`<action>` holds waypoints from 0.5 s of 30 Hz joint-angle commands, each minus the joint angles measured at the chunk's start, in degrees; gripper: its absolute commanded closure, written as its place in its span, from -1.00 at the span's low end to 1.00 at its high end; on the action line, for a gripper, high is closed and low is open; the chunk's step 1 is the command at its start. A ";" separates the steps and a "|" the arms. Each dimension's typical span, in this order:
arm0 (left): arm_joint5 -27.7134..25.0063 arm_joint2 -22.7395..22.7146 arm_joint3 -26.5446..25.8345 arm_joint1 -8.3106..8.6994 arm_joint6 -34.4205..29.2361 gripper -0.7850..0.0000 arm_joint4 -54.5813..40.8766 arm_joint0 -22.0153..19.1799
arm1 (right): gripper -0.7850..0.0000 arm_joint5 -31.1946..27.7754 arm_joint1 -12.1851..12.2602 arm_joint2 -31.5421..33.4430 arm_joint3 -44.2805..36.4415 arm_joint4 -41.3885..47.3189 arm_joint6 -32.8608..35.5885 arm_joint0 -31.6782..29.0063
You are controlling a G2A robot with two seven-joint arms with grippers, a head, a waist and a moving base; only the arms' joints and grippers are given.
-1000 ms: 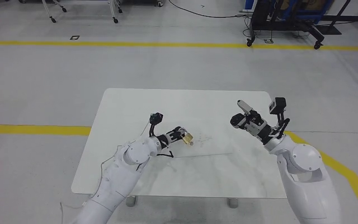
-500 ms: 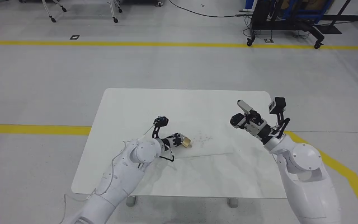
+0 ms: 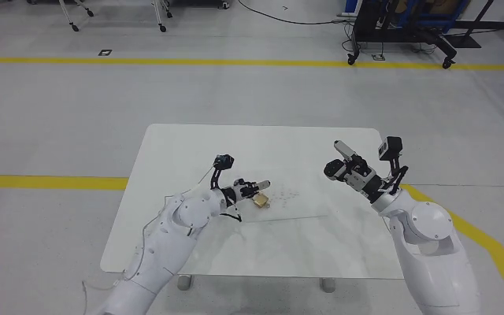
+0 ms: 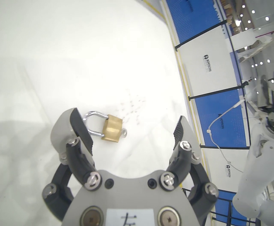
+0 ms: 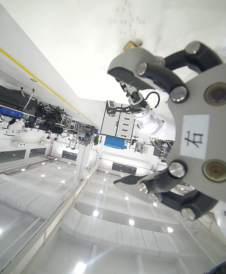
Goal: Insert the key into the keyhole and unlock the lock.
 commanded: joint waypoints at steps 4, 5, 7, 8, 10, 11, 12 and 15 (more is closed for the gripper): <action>-8.91 -3.33 -5.40 1.12 9.25 -1.00 6.53 3.24 | -1.00 0.00 0.00 0.00 0.00 0.00 0.00 0.00; -10.59 -4.17 -6.66 1.44 11.01 -1.00 8.64 4.08 | -1.00 -0.12 -0.02 -0.19 0.01 0.08 -0.17 -0.01; -12.36 -6.64 -9.10 2.18 15.58 -1.00 14.67 5.74 | -1.00 -2.22 -0.02 -0.29 0.09 -1.03 -1.35 0.39; -12.51 -8.12 -10.78 2.56 18.52 -1.00 18.44 6.60 | -1.00 -2.72 -0.03 -0.17 0.34 -1.74 -2.65 0.73; -11.48 -10.96 -14.11 3.25 25.02 -1.00 26.42 9.03 | -1.00 -2.95 -0.02 0.85 0.73 -0.71 -4.03 1.79; -9.92 -12.73 -16.03 3.52 29.18 -1.00 29.83 10.10 | -1.00 -3.21 0.03 1.85 0.78 -1.01 -5.37 2.26; -8.44 -14.45 -18.08 3.72 34.73 -1.00 33.16 11.49 | -1.00 -3.45 0.07 2.95 0.68 -1.13 -6.86 2.65; -6.80 -18.41 -21.83 3.86 47.17 -1.00 32.91 15.45 | -1.00 -6.83 0.10 7.25 -0.80 -1.63 -12.94 2.94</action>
